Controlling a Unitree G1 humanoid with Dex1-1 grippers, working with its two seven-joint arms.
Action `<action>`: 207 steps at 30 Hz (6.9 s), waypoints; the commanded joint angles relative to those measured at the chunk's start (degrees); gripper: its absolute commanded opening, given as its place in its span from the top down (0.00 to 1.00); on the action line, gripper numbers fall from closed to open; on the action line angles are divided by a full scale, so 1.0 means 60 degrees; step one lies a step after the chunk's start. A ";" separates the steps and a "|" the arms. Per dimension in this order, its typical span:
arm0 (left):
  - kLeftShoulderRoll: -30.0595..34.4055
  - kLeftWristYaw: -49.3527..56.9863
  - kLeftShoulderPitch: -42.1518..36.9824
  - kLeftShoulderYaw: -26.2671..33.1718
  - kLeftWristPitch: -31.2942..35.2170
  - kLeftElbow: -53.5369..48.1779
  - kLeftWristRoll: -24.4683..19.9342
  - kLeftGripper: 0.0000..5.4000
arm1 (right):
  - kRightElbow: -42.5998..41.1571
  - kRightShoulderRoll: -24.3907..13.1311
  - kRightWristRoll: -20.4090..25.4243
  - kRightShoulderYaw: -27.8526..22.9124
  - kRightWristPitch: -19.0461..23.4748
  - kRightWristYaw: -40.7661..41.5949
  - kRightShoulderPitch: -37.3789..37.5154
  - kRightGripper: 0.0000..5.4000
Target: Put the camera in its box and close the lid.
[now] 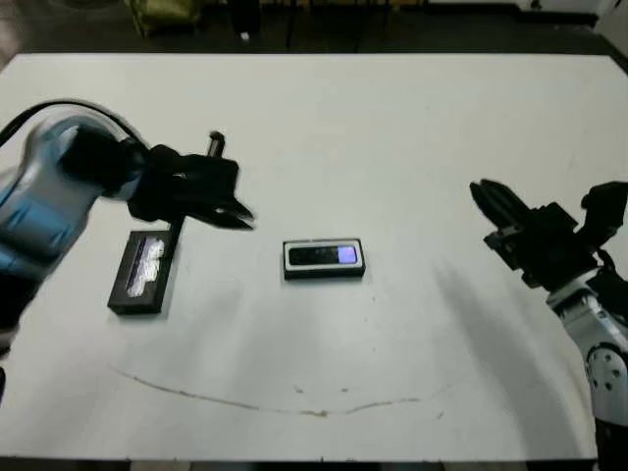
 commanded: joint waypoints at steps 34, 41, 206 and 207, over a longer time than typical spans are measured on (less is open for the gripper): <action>-0.5345 0.9323 0.8554 0.3593 0.1484 -0.4115 -0.1397 0.00 | 0.0361 0.0248 0.0180 0.0014 -0.0011 0.0320 0.0350 1.00; -0.5315 0.9498 0.8532 0.3623 0.2352 -0.4350 -0.2034 0.00 | 0.0390 0.0227 0.0158 0.0043 0.0002 0.0372 0.0354 1.00; -0.1612 0.7192 0.6260 0.1088 0.4985 0.0386 -0.0281 0.56 | 0.0882 0.0376 0.0514 -0.0076 -0.0226 0.0787 0.0643 1.00; -0.1583 0.7137 0.6192 0.1088 0.5177 0.0336 -0.0342 0.56 | 0.0900 0.0372 0.0531 -0.0083 -0.0256 0.0833 0.0647 1.00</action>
